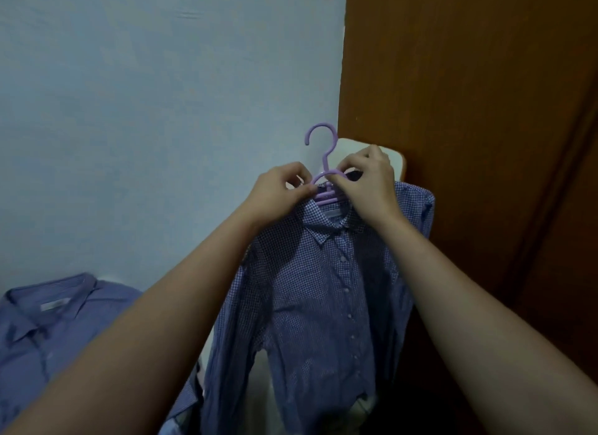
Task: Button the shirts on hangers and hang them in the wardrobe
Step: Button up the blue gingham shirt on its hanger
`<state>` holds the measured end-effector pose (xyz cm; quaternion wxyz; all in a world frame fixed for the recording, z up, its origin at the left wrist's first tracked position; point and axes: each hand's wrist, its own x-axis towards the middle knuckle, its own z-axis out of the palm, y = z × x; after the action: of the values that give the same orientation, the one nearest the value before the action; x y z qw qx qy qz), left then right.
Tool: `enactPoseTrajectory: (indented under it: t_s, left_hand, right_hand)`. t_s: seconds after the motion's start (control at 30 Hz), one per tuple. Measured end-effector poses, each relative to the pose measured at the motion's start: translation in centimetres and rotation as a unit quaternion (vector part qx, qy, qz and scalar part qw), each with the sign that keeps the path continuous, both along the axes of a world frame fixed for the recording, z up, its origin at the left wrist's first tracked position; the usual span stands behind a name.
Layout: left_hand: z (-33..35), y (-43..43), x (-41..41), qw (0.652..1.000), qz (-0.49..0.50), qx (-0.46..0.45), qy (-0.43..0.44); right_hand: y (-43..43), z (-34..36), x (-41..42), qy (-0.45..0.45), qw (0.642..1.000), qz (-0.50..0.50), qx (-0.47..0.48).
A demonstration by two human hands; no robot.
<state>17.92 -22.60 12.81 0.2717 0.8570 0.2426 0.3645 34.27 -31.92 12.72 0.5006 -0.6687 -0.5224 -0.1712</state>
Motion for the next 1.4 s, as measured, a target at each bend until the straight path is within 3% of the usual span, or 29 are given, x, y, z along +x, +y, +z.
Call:
enactPoseTrajectory:
  t_s: [0.13,0.3,0.4,0.7,0.83,1.1,1.3,1.4]
  left_hand:
    - [-0.7,-0.6,0.3,0.998,-0.03,0.026,-0.053]
    - [-1.7,-2.2,0.5,0.994,-0.011,0.093,-0.061]
    - [-2.9,-3.3,0.5,0.992,0.01,0.123,-0.031]
    - [-6.7,-1.4,-3.3,0.984,0.145,0.043,0.096]
    - [-8.0,1.3,-5.5,0.963,0.199,-0.005,0.179]
    - [-7.4,6.4,-5.5,0.953,0.282,0.053,0.098]
    - [-14.9,11.7,-3.7,0.954,0.255,0.011,0.158]
    - [-21.0,14.5,-2.4,0.969,0.153,-0.111,0.159]
  right_hand:
    - [-0.7,-0.4,0.4,0.015,0.999,0.042,-0.007]
    - [-1.1,-1.1,1.3,0.059,0.996,0.019,-0.07]
    - [-1.0,-2.5,1.0,0.075,0.997,0.013,-0.031]
    - [1.7,-9.3,-1.9,0.045,0.996,0.051,-0.066]
    - [4.3,-12.0,-3.8,0.099,0.992,0.071,-0.036]
    - [12.0,-10.0,-4.3,0.121,0.989,0.074,0.033]
    - [17.1,-16.7,-2.3,0.117,0.988,0.075,-0.072]
    - [18.8,-22.2,-1.2,0.131,0.972,0.082,-0.177]
